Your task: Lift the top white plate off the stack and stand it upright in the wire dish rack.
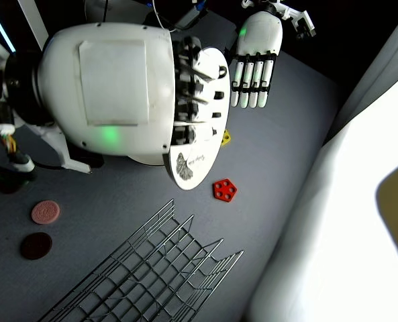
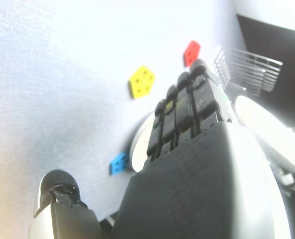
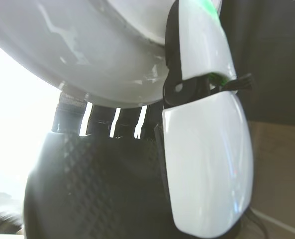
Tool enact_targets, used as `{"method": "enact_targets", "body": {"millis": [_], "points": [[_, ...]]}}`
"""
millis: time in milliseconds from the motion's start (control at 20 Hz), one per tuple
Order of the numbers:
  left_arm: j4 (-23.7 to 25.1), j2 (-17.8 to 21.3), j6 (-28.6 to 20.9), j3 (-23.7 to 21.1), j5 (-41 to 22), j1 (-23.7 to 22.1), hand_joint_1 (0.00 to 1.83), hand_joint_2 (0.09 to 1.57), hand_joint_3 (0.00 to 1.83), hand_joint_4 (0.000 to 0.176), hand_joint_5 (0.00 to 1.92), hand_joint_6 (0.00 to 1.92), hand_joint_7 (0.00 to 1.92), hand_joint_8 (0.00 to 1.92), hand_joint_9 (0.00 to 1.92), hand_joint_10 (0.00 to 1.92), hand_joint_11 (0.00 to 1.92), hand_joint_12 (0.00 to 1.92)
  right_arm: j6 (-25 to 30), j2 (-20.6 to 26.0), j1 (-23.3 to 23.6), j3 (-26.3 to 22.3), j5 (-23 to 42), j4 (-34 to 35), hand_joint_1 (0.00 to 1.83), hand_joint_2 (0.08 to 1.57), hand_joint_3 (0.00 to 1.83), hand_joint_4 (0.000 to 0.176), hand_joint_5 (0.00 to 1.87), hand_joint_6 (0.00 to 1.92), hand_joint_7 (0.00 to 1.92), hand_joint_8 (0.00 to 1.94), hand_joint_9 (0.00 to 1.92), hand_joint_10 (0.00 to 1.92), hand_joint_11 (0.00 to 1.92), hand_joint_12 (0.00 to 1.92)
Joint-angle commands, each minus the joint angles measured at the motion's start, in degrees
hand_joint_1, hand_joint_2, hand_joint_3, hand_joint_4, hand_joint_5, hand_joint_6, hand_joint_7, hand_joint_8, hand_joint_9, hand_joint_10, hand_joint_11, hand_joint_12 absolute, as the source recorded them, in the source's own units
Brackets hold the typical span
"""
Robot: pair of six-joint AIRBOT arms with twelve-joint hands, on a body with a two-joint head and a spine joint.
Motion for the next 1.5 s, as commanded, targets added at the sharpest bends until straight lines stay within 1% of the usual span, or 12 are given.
{"method": "enact_targets", "body": {"millis": [0,50,200,250,350,450,550,850,1050,1200,1350,1450], "points": [[-4.0,0.8,0.4,-0.1,-2.5,-1.1,0.22,0.88,0.0,0.0,0.01,0.0,0.03,0.0,0.05,0.0,0.11,0.01,1.3,1.1,1.5,0.2,9.0,0.5,1.49,1.05,0.0,0.0,0.94,1.03,1.1,0.54,1.13,0.67,1.03,1.26],[-4.0,0.8,0.4,-0.1,-2.6,-1.1,0.22,0.88,0.0,0.0,0.01,0.0,0.03,0.0,0.05,0.0,0.1,0.0,1.3,1.2,1.6,0.3,9.0,0.5,1.49,1.06,0.0,0.0,0.94,1.04,1.07,0.59,1.09,0.72,1.0,1.3],[-4.0,0.7,0.3,-0.1,-2.7,-1.1,0.2,0.88,0.0,0.0,0.03,0.01,0.05,0.01,0.06,0.01,0.11,0.01,1.6,1.5,1.6,1.6,8.9,0.4,1.49,1.07,0.0,0.0,0.92,1.07,1.07,0.59,1.07,0.76,0.96,1.37],[-4.0,0.8,0.3,-0.1,-2.8,-1.1,0.23,0.88,0.0,0.0,0.02,0.0,0.05,0.0,0.05,0.0,0.1,0.0,1.6,1.6,1.6,1.9,8.9,-0.3,1.49,1.06,0.0,0.0,0.93,1.06,1.09,0.54,1.08,0.75,0.98,1.34],[-4.0,0.8,0.4,0.0,-2.9,-1.1,0.23,0.87,0.0,0.0,0.02,0.0,0.05,0.0,0.06,0.0,0.1,0.01,1.6,2.1,1.6,1.9,8.9,-0.2,1.49,1.07,0.0,0.0,0.9,1.1,1.05,0.58,1.04,0.81,0.98,1.37],[-4.0,0.8,0.4,0.0,-2.9,-1.1,0.21,0.88,0.0,0.0,0.04,0.01,0.05,0.0,0.06,0.0,0.1,0.01,1.7,2.6,1.6,2.0,8.7,-0.1,1.49,1.06,0.0,0.0,0.92,1.06,1.1,0.53,1.08,0.75,0.98,1.35],[-4.0,0.8,0.4,-0.1,-2.8,-1.1,0.22,0.88,0.0,0.0,0.05,0.01,0.06,0.01,0.06,0.01,0.11,0.01,2.1,3.0,1.5,2.7,8.7,0.1,1.49,1.08,0.0,0.0,0.9,1.12,1.04,0.62,1.05,0.8,0.95,1.37],[-4.0,0.8,0.4,-0.1,-2.9,-1.2,0.2,0.87,0.0,0.0,0.04,0.0,0.06,0.0,0.07,0.0,0.12,0.01,4.3,4.2,1.5,4.2,7.5,1.3,1.49,1.07,0.0,0.0,0.89,1.08,1.07,0.58,1.07,0.77,1.01,1.33],[-4.0,0.7,0.4,-0.1,-3.2,-1.2,0.19,0.88,0.0,0.0,0.04,0.0,0.06,0.0,0.07,0.0,0.13,0.01,5.1,5.1,1.5,4.7,6.9,2.0,1.49,1.07,0.0,0.0,0.86,1.12,1.04,0.63,1.07,0.79,1.01,1.34],[-4.0,0.7,0.4,-0.1,-3.8,-1.2,0.21,0.88,0.0,0.0,0.04,0.0,0.06,0.0,0.07,0.0,0.11,0.01,5.4,5.4,1.1,5.0,6.1,3.0,1.49,1.06,0.0,0.0,0.91,1.04,1.07,0.57,1.11,0.73,1.03,1.3],[-4.0,0.7,0.2,-0.1,-4.4,-1.2,0.19,0.88,0.0,0.0,0.03,0.0,0.06,0.0,0.07,0.0,0.12,0.01,6.2,5.7,0.6,5.3,6.1,2.8,1.49,1.06,0.0,0.0,0.91,1.05,1.06,0.59,1.09,0.75,1.02,1.32],[-4.0,0.5,-0.3,-0.2,-4.8,-1.2,0.2,0.87,0.0,0.0,0.04,0.01,0.06,0.0,0.07,0.0,0.12,0.01,7.1,5.9,0.0,5.5,6.1,2.0,1.5,1.05,0.0,0.0,0.91,1.03,1.09,0.55,1.12,0.7,1.04,1.29]]}}
